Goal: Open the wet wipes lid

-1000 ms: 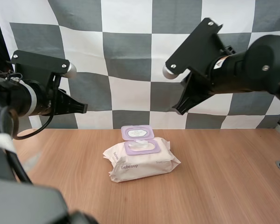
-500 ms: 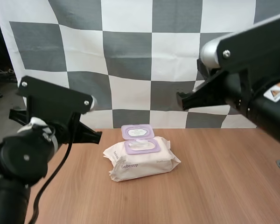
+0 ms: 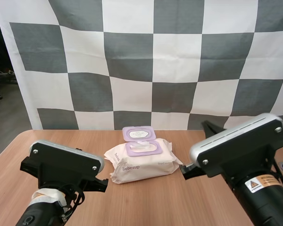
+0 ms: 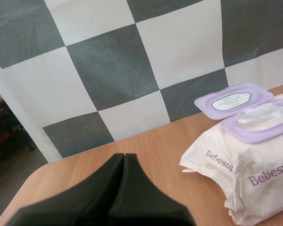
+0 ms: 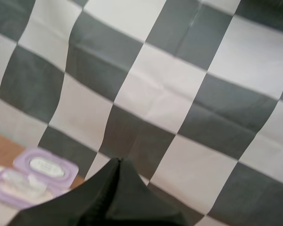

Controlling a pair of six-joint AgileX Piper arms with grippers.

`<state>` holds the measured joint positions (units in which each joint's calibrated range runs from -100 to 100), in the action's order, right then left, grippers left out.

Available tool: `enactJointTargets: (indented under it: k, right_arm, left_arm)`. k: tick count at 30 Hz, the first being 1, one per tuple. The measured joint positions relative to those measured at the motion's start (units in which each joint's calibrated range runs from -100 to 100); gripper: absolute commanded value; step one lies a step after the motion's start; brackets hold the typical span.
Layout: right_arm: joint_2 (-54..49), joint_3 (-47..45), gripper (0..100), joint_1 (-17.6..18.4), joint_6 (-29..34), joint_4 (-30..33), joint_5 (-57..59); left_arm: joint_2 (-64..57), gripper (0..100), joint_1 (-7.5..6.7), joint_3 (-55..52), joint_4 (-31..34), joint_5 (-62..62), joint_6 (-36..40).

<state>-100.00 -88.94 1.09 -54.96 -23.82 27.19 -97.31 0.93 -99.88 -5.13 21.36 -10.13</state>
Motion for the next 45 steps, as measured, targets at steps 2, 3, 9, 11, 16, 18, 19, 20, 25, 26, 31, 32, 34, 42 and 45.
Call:
enactJointTargets:
  k: [2, 3, 9, 11, 16, 18, 19, 20, 25, 26, 31, 32, 34, 42, 45]
  right_arm:
    - [0.00, -3.98, 0, -0.63, 0.12, 0.11, 0.00]
    - [0.00, -5.54, 0, -0.73, 0.12, -0.40, 0.60]
    - [0.00, -10.92, 0, -0.74, -2.98, 0.45, 2.49]
    - [0.00, -11.06, 0, -0.74, -5.51, 2.85, 2.46]
    - [0.00, -11.06, 0, -0.74, -9.10, 5.29, 4.34]
    - [0.00, -11.06, 0, -0.74, -8.74, 3.86, 4.50]
    - [0.00, -11.06, 0, -0.74, -8.14, 2.69, 4.50]
    - [0.00, -11.06, 0, -0.74, -7.39, 2.07, 4.50]
    - [0.00, -11.06, 0, -0.74, -0.04, 2.10, 3.90]
    - [0.00, -11.06, 0, -0.74, 1.56, 3.25, 3.90]
    - [0.00, -11.06, 0, -0.41, 9.31, 9.05, 3.71]
    - [0.00, -11.06, 0, -0.05, 10.60, 9.17, 3.55]
    - [0.00, -11.06, 0, 1.03, 13.68, 9.25, 3.29]
    - [0.00, -11.06, 0, 3.38, 22.69, 9.15, 2.64]
    - [0.00, -11.06, 0, 3.26, 28.24, 9.15, 2.64]
  left_arm:
    - [0.00, 0, -0.63, -0.12, 3.63, -0.34, 2.80]
    - [0.00, 0, -0.78, 0.00, 5.13, 0.16, 4.33]
    - [0.00, 0, -1.04, -0.12, 15.73, 6.31, 13.63]
    - [0.00, 0, -0.88, -0.12, 19.02, 9.26, 16.11]
    - [0.00, 0, -0.88, -0.12, 27.59, 14.58, 23.94]
    - [0.00, 0, -0.88, -0.12, 30.58, 14.58, 26.69]
    - [0.00, 0, -0.88, -0.12, 31.73, 14.58, 28.26]
    - [0.00, 0, -0.88, -0.12, 32.52, 14.58, 29.28]
    - [0.00, 0, -0.88, -0.12, 31.72, 9.81, 31.68]
    - [0.00, 0, -0.88, -0.12, 30.76, 9.58, 31.16]
    - [0.00, 0, -0.88, -0.12, 22.45, 8.47, 25.13]
    - [0.00, 0, -0.88, -0.12, 20.68, 7.93, 23.58]
    - [0.00, 0, -0.88, -0.12, 17.42, 7.19, 20.74]
    - [0.00, 0, -0.88, -0.12, 6.33, 5.47, 12.67]
    - [0.00, 0, -0.88, -0.12, -0.05, 5.39, 12.61]
